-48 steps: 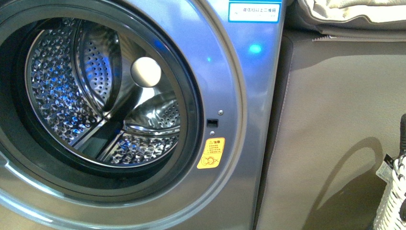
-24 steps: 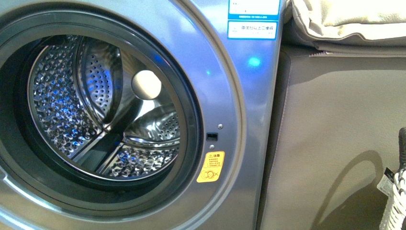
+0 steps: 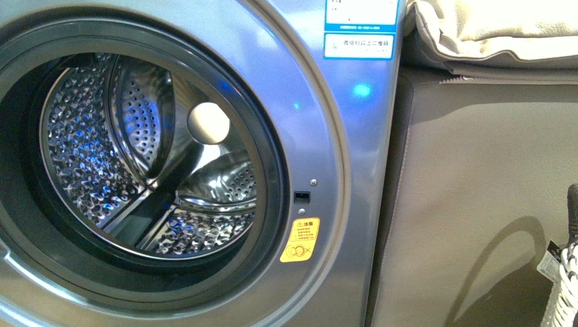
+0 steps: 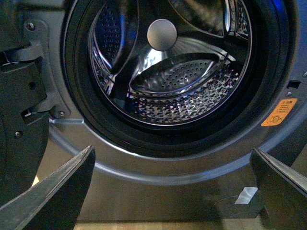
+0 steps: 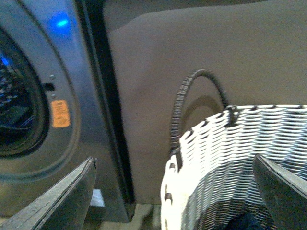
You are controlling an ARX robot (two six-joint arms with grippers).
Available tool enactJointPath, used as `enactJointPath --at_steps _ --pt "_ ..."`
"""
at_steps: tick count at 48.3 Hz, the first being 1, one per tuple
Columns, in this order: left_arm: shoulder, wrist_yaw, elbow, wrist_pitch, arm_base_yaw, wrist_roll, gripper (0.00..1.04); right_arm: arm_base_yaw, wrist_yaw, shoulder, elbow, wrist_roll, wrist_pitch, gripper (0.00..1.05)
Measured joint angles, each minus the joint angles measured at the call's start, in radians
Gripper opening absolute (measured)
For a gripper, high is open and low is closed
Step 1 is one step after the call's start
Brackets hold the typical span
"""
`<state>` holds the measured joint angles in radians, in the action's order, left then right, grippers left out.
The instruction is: Put clothes into washing machine
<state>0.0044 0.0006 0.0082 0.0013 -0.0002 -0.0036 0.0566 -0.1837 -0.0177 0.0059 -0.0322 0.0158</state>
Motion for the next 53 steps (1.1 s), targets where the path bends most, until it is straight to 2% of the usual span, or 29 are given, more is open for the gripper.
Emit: enactJointPath --at_steps 3,14,23,31,38,42,53 --pt "0.0 0.0 0.0 0.0 0.0 0.0 0.98 0.021 -0.045 -0.007 0.0 -0.002 -0.003 0.97" --pt "0.0 0.0 0.0 0.0 0.0 0.0 0.98 0.068 -0.09 -0.094 0.015 -0.006 -0.1 0.97" --pt "0.0 0.0 0.0 0.0 0.0 0.0 0.98 0.216 -0.197 -0.344 0.104 0.005 -0.32 0.97" --pt "0.0 0.0 0.0 0.0 0.0 0.0 0.98 0.368 -0.273 -0.64 0.222 0.036 -0.441 0.97" --pt "0.0 0.0 0.0 0.0 0.0 0.0 0.98 0.464 -0.288 -0.93 0.363 0.056 -0.433 0.97" --pt "0.0 0.0 0.0 0.0 0.0 0.0 0.98 0.509 -0.273 -1.145 0.493 0.066 -0.375 0.97" --pt "0.0 0.0 0.0 0.0 0.0 0.0 0.98 0.541 -0.202 -1.551 0.726 0.1 -0.244 0.97"
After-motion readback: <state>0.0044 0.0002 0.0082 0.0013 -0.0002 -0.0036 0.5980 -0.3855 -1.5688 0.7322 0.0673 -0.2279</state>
